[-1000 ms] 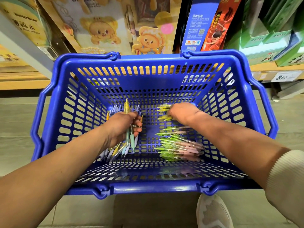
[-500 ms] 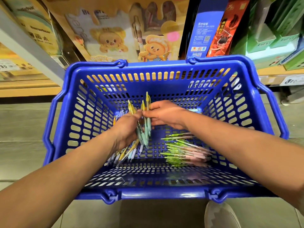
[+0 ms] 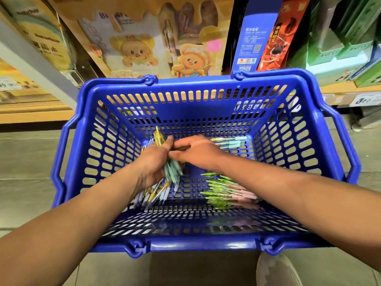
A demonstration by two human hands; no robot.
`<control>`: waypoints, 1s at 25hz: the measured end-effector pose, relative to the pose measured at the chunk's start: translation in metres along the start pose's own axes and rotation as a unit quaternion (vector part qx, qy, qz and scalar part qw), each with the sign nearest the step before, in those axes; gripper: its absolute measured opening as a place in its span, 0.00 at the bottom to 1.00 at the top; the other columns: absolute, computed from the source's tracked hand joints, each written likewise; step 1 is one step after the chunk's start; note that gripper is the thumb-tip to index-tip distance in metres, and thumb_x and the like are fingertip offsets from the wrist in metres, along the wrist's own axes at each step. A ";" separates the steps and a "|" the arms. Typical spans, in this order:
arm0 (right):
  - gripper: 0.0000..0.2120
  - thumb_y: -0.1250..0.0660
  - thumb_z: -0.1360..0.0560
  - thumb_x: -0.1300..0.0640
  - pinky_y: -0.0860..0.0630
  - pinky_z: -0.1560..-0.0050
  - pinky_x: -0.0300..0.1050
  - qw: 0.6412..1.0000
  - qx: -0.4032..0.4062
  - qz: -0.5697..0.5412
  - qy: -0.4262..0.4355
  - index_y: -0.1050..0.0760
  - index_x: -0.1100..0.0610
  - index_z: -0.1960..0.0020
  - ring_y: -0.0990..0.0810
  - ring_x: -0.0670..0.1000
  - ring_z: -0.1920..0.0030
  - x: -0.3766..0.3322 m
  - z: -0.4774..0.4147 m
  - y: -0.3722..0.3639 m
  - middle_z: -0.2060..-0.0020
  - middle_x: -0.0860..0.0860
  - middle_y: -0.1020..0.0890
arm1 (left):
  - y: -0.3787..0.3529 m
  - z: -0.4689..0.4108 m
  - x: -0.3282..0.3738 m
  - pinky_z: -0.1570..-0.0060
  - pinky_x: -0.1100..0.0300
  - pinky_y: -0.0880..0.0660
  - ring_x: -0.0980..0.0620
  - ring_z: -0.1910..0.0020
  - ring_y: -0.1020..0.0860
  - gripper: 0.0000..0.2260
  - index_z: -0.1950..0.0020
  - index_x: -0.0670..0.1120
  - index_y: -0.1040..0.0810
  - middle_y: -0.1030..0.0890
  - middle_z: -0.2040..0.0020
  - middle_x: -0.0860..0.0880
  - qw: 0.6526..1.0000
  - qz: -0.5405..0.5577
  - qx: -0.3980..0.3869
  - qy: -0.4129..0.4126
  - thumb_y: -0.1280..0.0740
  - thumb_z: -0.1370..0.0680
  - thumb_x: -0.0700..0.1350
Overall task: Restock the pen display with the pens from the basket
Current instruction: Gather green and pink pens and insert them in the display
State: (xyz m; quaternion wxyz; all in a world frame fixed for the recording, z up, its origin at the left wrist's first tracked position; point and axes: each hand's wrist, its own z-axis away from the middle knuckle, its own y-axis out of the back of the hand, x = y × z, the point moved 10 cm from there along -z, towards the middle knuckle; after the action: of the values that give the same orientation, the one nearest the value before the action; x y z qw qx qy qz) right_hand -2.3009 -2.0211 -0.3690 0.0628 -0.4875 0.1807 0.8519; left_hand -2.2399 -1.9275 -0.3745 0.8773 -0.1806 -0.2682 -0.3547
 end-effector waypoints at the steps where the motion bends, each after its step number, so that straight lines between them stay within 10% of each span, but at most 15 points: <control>1: 0.18 0.28 0.25 0.43 0.21 0.45 0.40 0.999 -0.032 0.004 0.000 0.20 0.44 0.37 0.17 0.37 0.52 0.002 0.001 -0.003 0.53 0.39 0.14 | 0.002 -0.001 0.002 0.65 0.52 0.18 0.46 0.66 0.19 0.20 0.37 0.35 0.25 0.17 0.56 0.40 1.000 -0.006 0.010 -0.006 0.38 0.15 0.52; 7: 0.11 0.35 0.19 0.54 0.21 0.50 0.40 0.984 -0.016 0.167 -0.061 0.21 0.46 0.38 0.18 0.48 0.45 0.045 -0.012 0.049 0.48 0.43 0.17 | 0.013 -0.001 0.012 0.65 0.54 0.20 0.50 0.67 0.22 0.08 0.39 0.41 0.30 0.17 0.54 0.43 0.996 -0.011 0.071 -0.056 0.40 0.14 0.45; 11: 0.24 0.36 0.23 0.70 0.21 0.42 0.51 0.866 0.001 0.490 -0.103 0.27 0.54 0.30 0.20 0.57 0.39 0.083 -0.008 0.078 0.34 0.53 0.24 | 0.017 0.003 0.011 0.71 0.58 0.24 0.52 0.71 0.29 0.05 0.48 0.41 0.29 0.28 0.65 0.47 0.996 -0.050 0.065 -0.044 0.38 0.15 0.42; 19: 0.21 0.39 0.23 0.73 0.20 0.53 0.51 0.797 -0.017 0.601 -0.068 0.27 0.56 0.34 0.17 0.59 0.46 0.082 -0.010 0.063 0.43 0.55 0.20 | 0.004 0.010 0.013 0.71 0.59 0.20 0.52 0.73 0.23 0.06 0.48 0.40 0.25 0.23 0.69 0.48 0.999 0.001 0.033 -0.042 0.33 0.17 0.43; 25: 0.06 0.33 0.21 0.60 0.22 0.48 0.45 0.941 0.071 0.326 -0.048 0.23 0.51 0.47 0.20 0.51 0.52 0.043 -0.019 0.061 0.49 0.48 0.21 | 0.011 0.003 0.013 0.60 0.53 0.17 0.47 0.63 0.15 0.10 0.40 0.38 0.24 0.13 0.54 0.42 0.995 0.035 0.074 -0.055 0.38 0.15 0.44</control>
State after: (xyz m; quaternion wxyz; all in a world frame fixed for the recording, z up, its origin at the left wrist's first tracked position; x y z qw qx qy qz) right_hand -2.3247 -2.0875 -0.3991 -0.1759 -0.3549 0.3864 0.8329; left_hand -2.2250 -1.9251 -0.3655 0.8840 -0.1441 -0.3352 -0.2922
